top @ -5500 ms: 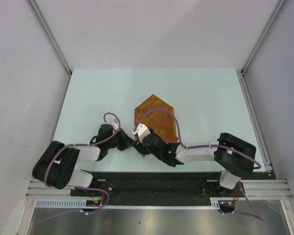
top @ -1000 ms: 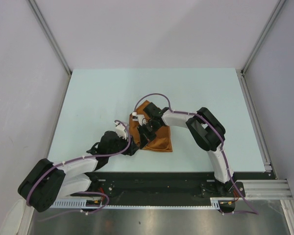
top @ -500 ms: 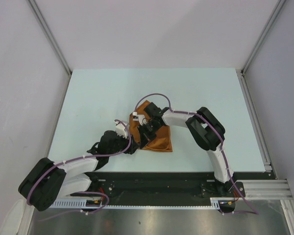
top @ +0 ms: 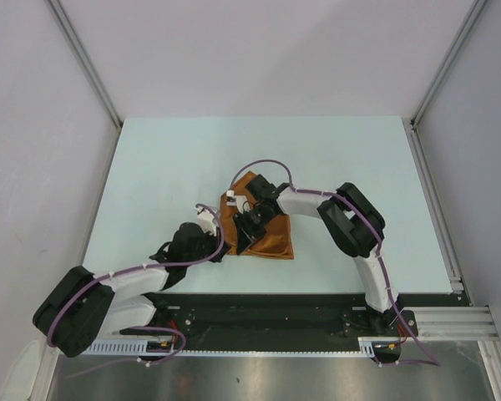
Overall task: Fold the napkin, place the utensils inside, and roll it up
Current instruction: Roll the napkin with the utensil
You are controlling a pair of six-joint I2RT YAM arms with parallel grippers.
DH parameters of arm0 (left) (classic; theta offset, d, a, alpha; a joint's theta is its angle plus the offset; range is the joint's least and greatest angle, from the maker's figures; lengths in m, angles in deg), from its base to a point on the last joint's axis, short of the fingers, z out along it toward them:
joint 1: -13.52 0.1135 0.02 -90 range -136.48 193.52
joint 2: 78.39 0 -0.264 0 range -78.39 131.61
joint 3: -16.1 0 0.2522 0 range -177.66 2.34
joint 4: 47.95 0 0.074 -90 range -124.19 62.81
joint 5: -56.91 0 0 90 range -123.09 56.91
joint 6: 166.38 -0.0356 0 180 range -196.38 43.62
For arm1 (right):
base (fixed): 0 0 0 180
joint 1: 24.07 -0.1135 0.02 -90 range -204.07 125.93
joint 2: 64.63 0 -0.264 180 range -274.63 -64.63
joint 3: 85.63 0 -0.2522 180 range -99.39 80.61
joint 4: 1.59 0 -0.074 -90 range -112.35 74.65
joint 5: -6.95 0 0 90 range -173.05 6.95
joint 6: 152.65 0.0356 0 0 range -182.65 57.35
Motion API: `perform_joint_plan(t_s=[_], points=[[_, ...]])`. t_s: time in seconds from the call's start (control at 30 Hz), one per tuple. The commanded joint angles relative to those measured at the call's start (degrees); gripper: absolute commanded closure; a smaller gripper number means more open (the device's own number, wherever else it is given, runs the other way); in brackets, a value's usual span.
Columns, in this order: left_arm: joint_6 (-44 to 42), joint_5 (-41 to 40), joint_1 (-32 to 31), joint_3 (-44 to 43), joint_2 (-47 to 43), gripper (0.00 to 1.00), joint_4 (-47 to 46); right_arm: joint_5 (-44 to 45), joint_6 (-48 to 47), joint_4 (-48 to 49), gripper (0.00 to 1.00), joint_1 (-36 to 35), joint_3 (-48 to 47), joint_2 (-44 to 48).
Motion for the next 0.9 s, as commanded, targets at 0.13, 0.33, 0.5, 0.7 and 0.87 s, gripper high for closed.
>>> perform_joint_plan(t_s=[0.13,0.33,0.5,0.7,0.87], points=[[1.9,-3.6,0.0,-5.2,0.4,1.00,6.9,4.6,-0.2,2.5,0.46,2.1,5.9,10.1],[2.6,-2.1,0.9,-8.2,1.8,1.00,10.9,10.1,-1.9,8.6,0.37,2.6,13.7,19.2],[3.2,0.5,1.9,-9.8,3.2,1.00,13.2,20.6,-3.8,18.3,0.35,0.4,22.4,27.3],[3.8,3.0,3.1,-11.2,4.2,1.00,14.2,34.2,-6.8,30.2,0.34,-4.4,31.6,33.6],[4.1,4.2,3.7,-11.3,4.9,1.00,14.4,37.2,-11.8,31.6,0.35,-7.9,32.5,33.5]])
